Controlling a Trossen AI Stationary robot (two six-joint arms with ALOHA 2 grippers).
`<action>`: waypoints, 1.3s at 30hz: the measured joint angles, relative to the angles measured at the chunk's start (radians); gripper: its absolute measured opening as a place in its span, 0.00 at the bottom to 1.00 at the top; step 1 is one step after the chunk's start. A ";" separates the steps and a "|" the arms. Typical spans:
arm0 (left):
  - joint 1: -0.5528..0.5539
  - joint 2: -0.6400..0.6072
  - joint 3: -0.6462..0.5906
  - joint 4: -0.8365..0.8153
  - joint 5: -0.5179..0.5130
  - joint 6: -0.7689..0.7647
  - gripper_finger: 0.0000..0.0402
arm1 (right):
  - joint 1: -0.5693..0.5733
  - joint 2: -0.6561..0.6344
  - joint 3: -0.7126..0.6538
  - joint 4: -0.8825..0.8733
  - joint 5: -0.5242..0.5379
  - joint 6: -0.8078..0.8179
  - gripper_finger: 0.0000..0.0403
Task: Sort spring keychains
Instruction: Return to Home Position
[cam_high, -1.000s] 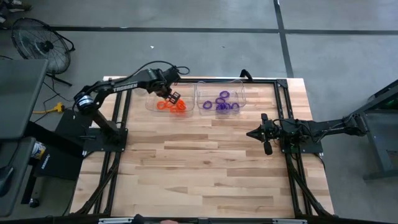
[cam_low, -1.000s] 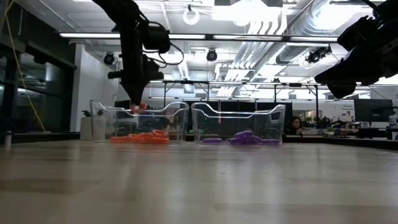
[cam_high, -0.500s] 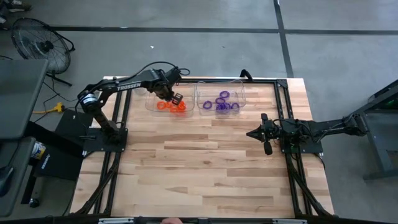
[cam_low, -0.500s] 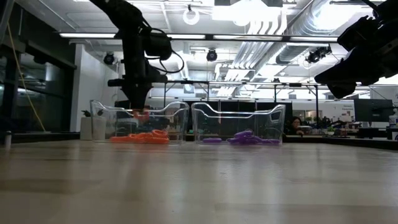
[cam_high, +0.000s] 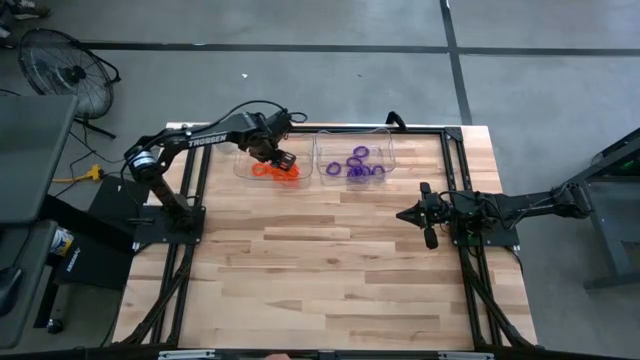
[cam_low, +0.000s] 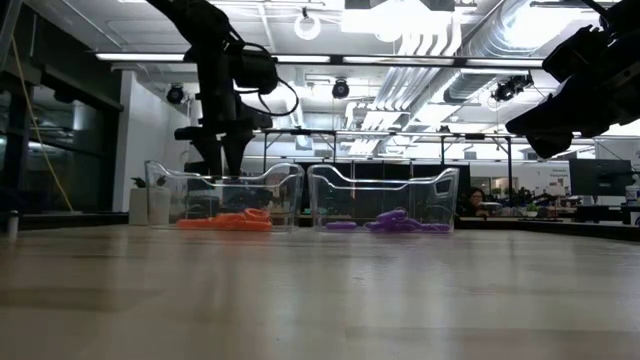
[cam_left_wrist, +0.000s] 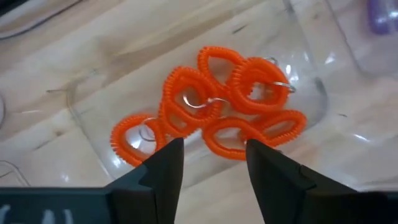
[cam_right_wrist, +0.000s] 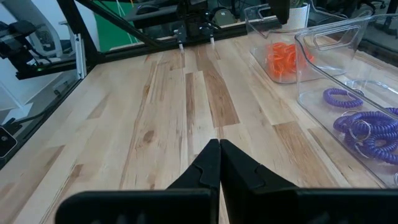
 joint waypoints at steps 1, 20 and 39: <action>-0.001 -0.004 0.000 0.000 0.006 -0.001 0.43 | 0.000 0.000 0.000 0.000 0.000 0.000 0.00; -0.197 -0.089 0.001 0.280 0.195 0.079 0.09 | 0.000 0.000 0.000 0.000 0.000 0.000 0.00; -0.503 -0.265 -0.294 0.666 0.262 0.162 0.00 | 0.000 0.000 0.000 0.000 0.000 0.000 0.00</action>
